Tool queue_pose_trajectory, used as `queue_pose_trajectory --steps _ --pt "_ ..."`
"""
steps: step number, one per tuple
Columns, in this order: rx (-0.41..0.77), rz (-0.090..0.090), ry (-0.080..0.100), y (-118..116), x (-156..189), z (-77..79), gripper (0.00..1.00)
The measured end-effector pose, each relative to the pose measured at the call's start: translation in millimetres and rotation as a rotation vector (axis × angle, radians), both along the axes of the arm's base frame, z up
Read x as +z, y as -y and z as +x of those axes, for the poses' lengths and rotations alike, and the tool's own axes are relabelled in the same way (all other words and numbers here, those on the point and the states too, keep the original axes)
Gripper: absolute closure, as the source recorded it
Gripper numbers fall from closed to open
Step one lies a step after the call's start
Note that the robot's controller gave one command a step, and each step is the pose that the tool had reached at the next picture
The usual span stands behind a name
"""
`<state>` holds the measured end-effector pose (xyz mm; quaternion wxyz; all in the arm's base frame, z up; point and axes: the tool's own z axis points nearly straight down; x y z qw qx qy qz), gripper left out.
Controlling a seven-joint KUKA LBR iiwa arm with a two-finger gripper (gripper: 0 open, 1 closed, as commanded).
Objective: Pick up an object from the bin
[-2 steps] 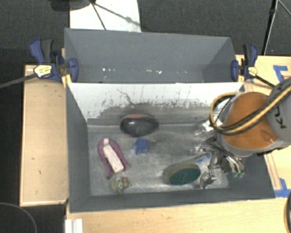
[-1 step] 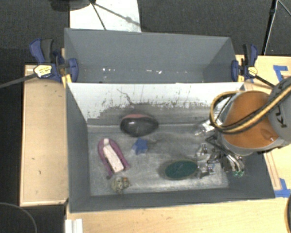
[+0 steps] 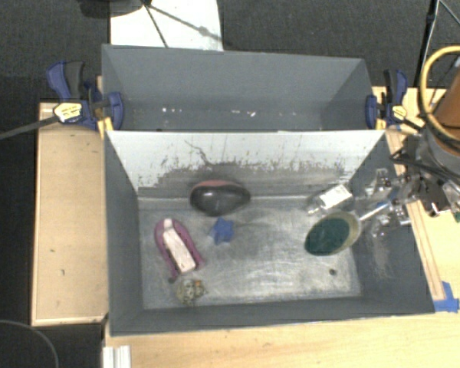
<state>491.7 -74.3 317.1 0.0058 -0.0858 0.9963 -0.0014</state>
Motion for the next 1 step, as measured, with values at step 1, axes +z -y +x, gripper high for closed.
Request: queue_pose_trajectory --steps 1 --pt "0.213 -0.001 -0.006 11.5 -16.0 28.7 1.00"
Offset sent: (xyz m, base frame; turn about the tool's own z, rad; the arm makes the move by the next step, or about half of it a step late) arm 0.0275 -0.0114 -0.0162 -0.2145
